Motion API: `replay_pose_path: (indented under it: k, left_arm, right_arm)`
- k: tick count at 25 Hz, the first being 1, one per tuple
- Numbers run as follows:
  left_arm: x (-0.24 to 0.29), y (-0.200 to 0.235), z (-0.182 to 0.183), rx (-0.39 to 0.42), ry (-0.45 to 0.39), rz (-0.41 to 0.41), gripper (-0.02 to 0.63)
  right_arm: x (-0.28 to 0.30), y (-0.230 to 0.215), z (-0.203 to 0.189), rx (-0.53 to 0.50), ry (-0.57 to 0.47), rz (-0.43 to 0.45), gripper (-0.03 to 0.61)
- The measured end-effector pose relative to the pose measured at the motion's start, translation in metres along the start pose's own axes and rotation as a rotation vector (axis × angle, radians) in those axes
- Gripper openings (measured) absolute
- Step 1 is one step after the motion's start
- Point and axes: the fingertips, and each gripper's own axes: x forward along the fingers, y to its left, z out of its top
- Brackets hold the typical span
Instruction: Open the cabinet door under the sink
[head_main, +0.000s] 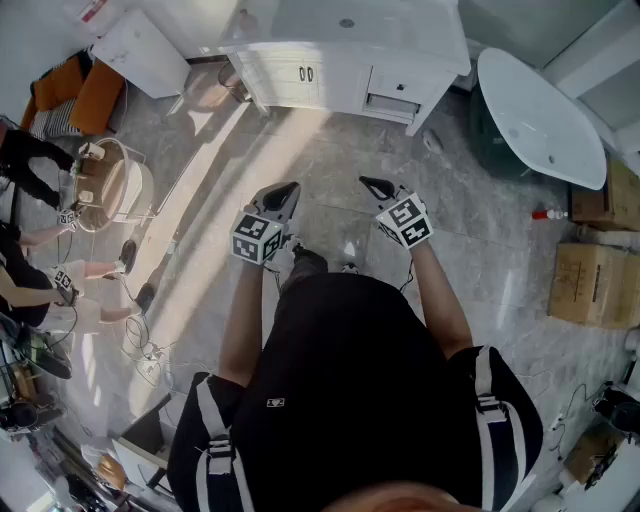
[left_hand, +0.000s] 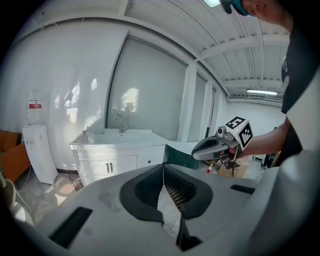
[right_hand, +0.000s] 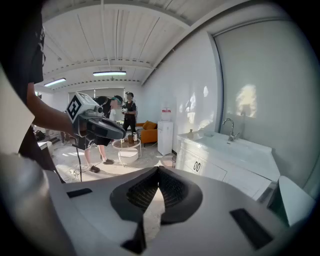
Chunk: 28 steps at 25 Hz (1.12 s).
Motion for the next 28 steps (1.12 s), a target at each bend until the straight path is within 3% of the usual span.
replay_pose_path:
  k: [19, 28]
  left_arm:
    - [0.007, 0.047, -0.003, -0.027, 0.001, -0.028, 0.017]
    - [0.026, 0.112, 0.007, -0.035, 0.013, -0.072, 0.017]
  right_arm:
    - [0.037, -0.01, 0.007, 0.032, 0.049, -0.056, 0.06]
    - [0.089, -0.031, 0.032, 0.055, 0.068, -0.101, 0.06]
